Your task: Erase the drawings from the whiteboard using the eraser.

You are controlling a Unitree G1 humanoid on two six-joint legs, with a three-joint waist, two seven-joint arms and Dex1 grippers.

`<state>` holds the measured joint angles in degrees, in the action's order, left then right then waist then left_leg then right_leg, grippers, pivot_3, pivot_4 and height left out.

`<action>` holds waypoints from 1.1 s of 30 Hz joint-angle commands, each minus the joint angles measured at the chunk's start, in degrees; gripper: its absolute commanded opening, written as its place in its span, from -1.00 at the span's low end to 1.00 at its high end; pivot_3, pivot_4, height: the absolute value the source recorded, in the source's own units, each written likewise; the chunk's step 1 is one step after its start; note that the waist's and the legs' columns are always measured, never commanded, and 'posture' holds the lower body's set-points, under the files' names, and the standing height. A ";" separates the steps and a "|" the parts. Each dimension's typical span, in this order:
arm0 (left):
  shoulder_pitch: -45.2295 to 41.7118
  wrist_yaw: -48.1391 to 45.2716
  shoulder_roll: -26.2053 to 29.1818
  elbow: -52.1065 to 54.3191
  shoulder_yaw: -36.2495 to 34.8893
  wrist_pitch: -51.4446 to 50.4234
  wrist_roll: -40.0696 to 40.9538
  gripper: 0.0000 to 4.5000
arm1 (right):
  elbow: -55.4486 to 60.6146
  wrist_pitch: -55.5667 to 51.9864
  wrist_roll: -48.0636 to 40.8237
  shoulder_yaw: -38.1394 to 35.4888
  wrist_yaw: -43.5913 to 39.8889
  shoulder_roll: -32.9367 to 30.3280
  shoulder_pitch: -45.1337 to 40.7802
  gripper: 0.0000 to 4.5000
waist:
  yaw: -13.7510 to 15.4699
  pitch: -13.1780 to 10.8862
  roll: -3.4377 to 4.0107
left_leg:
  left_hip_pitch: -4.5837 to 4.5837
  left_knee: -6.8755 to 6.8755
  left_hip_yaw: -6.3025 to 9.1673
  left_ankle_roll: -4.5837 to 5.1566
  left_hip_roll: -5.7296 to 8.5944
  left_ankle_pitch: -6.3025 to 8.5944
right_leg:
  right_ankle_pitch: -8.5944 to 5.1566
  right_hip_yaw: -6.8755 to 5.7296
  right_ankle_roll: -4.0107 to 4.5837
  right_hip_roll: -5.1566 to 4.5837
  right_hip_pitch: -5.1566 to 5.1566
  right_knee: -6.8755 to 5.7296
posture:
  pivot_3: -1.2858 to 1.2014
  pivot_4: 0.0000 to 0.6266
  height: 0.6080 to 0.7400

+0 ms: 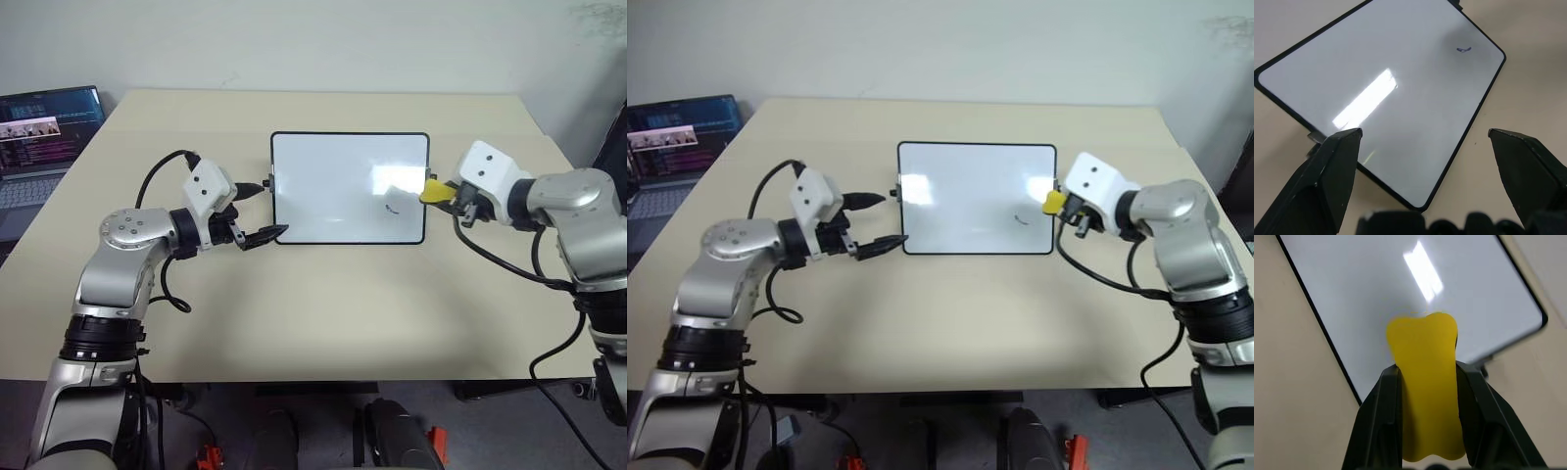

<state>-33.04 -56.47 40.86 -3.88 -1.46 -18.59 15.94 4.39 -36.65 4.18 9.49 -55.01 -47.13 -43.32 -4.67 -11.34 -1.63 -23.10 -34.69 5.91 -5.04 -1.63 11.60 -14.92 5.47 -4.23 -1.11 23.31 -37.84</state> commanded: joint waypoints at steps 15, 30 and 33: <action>-1.40 -1.18 1.52 2.24 -1.49 -1.47 1.00 1.00 | -2.51 2.95 -1.93 -4.01 1.29 -2.64 -0.36 -0.50 | -0.12 -0.04 0.00 | 0.01 -0.01 -0.05 0.00 -0.02 0.00 | 0.01 0.04 0.02 0.01 0.01 -0.02 | 0.03 -0.52 1.00; -2.31 -1.82 -2.22 2.10 2.86 -0.83 -0.28 1.00 | -9.54 9.34 -1.54 -4.45 14.42 11.69 -2.50 -0.50 | -0.11 -0.04 0.00 | 0.05 -0.09 -0.05 0.00 -0.03 0.00 | 0.09 0.05 0.14 0.03 -0.03 -0.11 | 0.03 -0.52 1.00; -2.46 -1.42 -2.95 1.61 3.91 -0.32 -1.16 1.00 | -14.12 15.18 1.83 -3.01 18.78 12.74 -2.40 -0.50 | 0.18 -0.05 0.00 | 0.01 -0.10 -0.04 0.00 -0.01 0.00 | 0.14 0.04 0.23 0.02 -0.02 -0.11 | 0.03 -0.52 1.00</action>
<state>-34.35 -58.10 37.70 -3.87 2.87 -20.33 15.20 -8.92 -24.99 4.15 7.09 -38.56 -33.68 -44.80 -4.48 -11.39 -1.63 -23.10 -34.79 5.88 -5.04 -1.64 11.60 -14.77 5.50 -3.99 -1.09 23.29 -37.94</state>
